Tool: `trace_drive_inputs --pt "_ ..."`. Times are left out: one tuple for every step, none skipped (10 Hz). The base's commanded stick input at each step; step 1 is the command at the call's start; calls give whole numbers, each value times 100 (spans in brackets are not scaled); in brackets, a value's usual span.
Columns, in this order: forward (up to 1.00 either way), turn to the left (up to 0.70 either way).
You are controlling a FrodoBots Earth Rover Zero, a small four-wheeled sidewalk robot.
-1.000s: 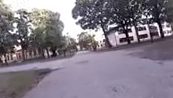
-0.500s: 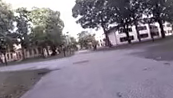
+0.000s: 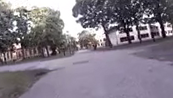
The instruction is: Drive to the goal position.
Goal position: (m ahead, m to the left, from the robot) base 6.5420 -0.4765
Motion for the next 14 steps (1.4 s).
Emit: trace_drive_inputs --pt "45 0" --pt "45 0" --pt "45 0" --pt "45 0" --pt "45 0" --pt "45 0" --pt "45 0" --pt "45 0" --pt "45 0" --pt "45 0" --pt "45 0" --pt "45 0" --pt "45 0" --pt "45 0"
